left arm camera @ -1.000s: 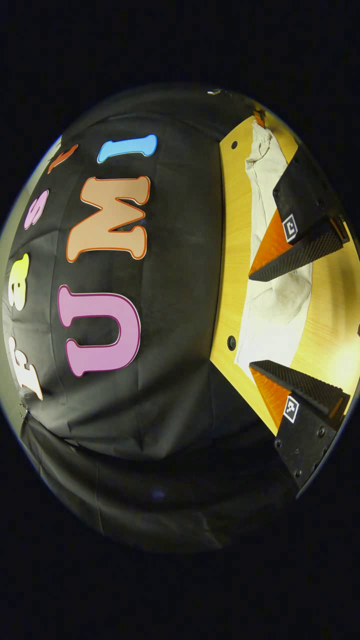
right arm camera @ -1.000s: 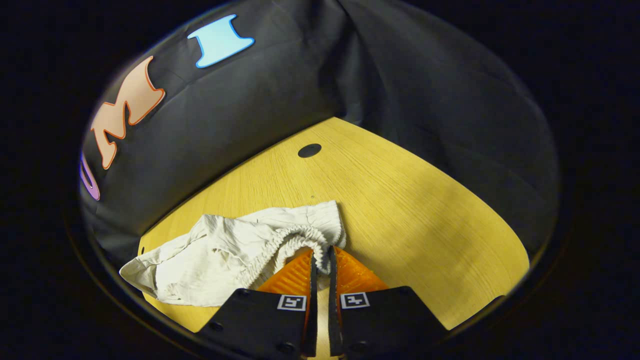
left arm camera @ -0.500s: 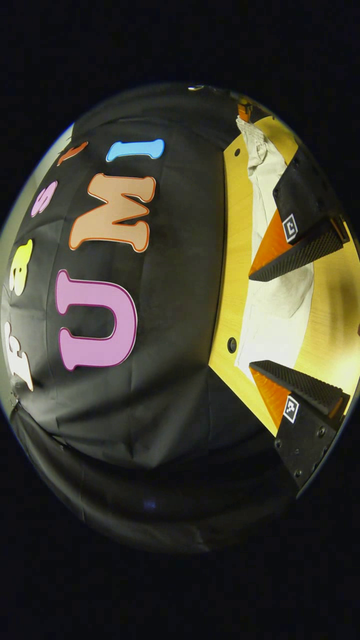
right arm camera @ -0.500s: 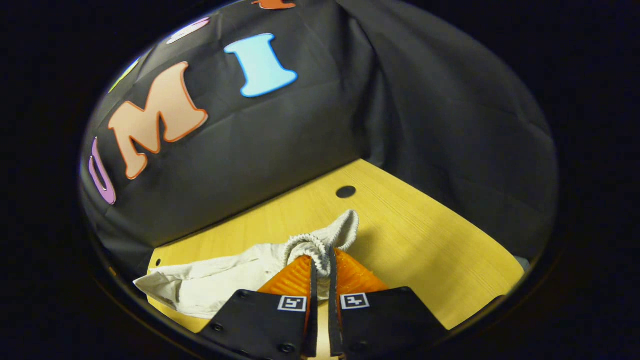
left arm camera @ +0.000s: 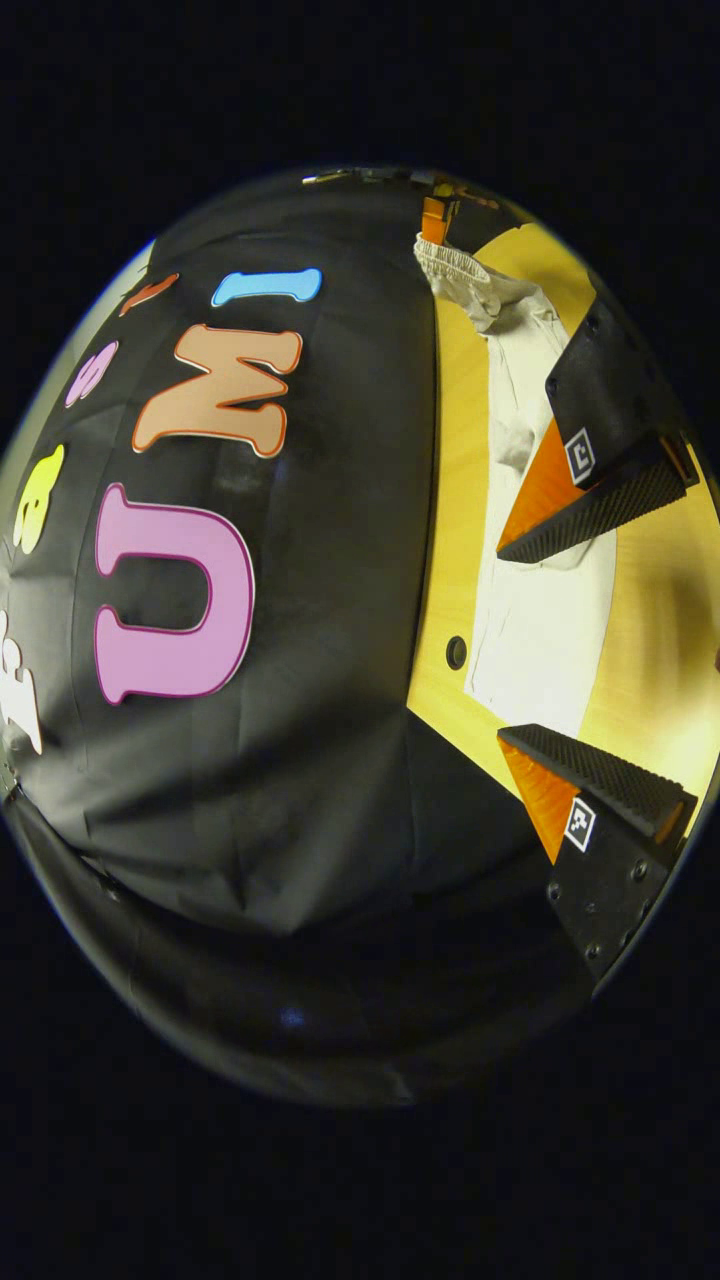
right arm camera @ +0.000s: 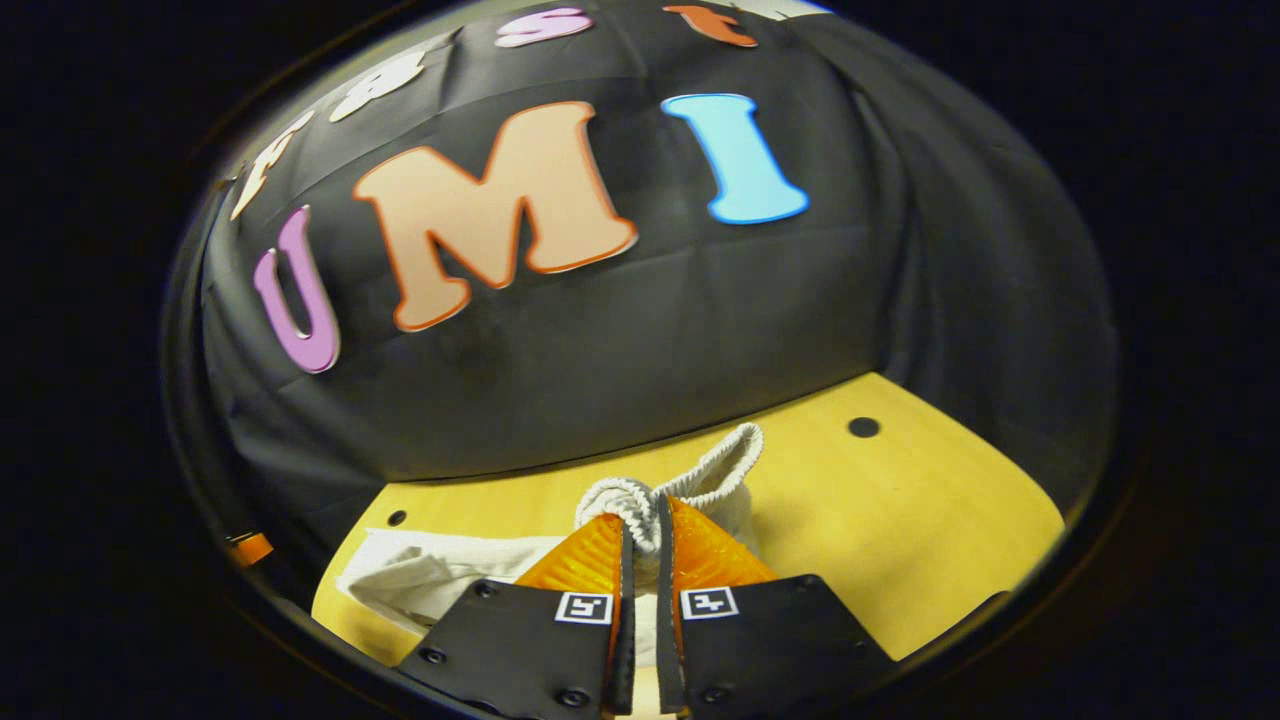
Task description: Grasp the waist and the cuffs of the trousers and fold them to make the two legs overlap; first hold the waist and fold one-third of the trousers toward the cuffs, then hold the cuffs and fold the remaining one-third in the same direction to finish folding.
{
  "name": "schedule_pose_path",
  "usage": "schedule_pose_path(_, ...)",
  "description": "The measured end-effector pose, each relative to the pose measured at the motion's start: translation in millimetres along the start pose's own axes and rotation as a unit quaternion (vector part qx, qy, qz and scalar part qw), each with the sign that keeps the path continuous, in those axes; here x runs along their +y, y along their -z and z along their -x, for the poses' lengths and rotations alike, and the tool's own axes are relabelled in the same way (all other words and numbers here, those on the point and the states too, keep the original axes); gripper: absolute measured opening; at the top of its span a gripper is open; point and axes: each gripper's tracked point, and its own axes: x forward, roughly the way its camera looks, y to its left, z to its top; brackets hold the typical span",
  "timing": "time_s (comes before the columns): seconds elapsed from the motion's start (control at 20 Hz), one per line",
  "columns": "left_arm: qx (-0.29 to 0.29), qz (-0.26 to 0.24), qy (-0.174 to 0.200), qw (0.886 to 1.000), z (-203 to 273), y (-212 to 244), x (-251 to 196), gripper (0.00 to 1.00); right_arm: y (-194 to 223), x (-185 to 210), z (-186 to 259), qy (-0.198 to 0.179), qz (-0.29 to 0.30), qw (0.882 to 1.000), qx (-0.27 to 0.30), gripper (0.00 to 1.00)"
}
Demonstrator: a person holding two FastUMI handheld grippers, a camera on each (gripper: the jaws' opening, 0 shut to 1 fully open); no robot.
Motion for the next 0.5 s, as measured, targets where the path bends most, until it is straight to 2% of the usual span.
schedule_pose_path(0.15, 0.009, 0.004, -0.004, 1.0, -12, 8, 26, 0.95, 33, 78, -3, -0.056, 0.042, 0.997, 0.021, 0.11)
schedule_pose_path(0.2, 0.012, 0.006, -0.003, 1.0, -17, 13, 33, 0.95, 47, 101, -4, -0.074, 0.059, 0.995, 0.032, 0.06)
schedule_pose_path(0.25, 0.016, 0.008, -0.001, 1.0, -23, 17, 38, 0.95, 62, 121, -4, -0.092, 0.075, 0.992, 0.044, 0.11)
schedule_pose_path(0.4, 0.037, 0.01, 0.005, 0.999, -42, 36, 51, 0.95, 104, 155, -3, -0.123, 0.111, 0.983, 0.079, 0.11)
schedule_pose_path(0.5, 0.053, 0.015, 0.009, 0.998, -53, 52, 58, 0.96, 118, 164, -14, -0.127, 0.14, 0.978, 0.089, 0.16)
